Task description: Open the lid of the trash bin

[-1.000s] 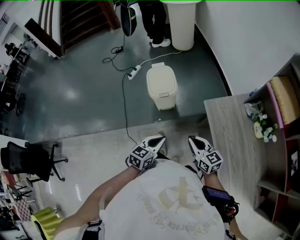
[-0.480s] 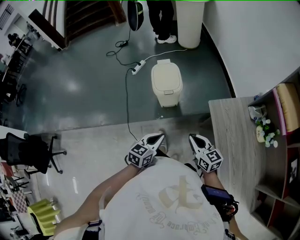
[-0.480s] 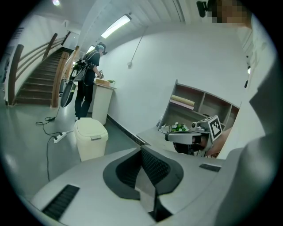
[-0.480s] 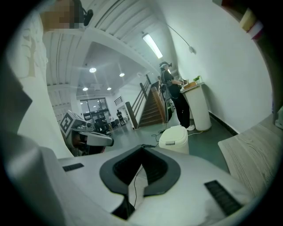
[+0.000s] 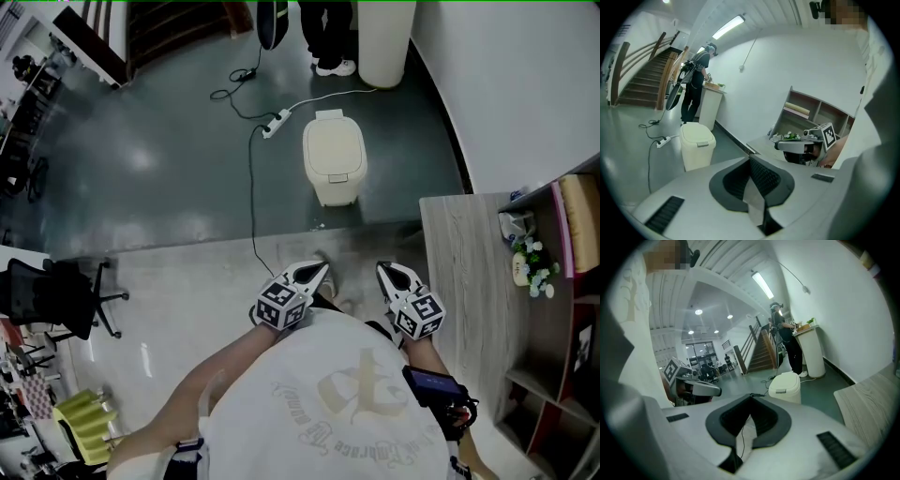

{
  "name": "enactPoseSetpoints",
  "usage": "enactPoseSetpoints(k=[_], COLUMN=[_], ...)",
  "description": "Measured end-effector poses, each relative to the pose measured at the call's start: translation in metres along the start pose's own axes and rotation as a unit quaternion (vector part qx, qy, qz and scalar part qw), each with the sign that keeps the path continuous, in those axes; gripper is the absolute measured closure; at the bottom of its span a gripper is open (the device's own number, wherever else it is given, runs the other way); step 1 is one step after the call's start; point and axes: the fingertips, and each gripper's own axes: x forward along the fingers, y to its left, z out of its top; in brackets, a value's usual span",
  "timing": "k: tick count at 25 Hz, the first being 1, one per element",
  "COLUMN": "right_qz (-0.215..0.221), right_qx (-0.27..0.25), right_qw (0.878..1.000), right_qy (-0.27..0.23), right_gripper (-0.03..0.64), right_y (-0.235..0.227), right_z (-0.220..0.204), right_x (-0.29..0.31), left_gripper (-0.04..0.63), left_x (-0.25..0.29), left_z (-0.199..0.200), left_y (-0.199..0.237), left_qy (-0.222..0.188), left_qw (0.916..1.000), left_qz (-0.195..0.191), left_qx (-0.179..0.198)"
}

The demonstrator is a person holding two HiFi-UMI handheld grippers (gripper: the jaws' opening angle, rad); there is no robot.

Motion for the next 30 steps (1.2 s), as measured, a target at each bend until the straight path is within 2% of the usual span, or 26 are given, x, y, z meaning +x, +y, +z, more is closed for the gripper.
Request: enactPoseSetpoints(k=[9,30], right_qz=[-0.005,0.004], right_qx=[0.002,-0.009], right_qw=[1.0,0.999], right_qy=[0.01,0.03], right_gripper=[0.613,0.612], right_y=[-0.015,-0.062], right_z=[0.004,0.059], right_x=[0.015,0.114], left_gripper=[0.584,0.583], left_x=[0.012,0.054], left_z=[0.006,0.068], left_y=[0.017,0.119], left_qy=[0.0,-0.012], left_qw=[1.0,0.9994], left_qz=[-0.001,0.003], left_qx=[-0.008,-0.032])
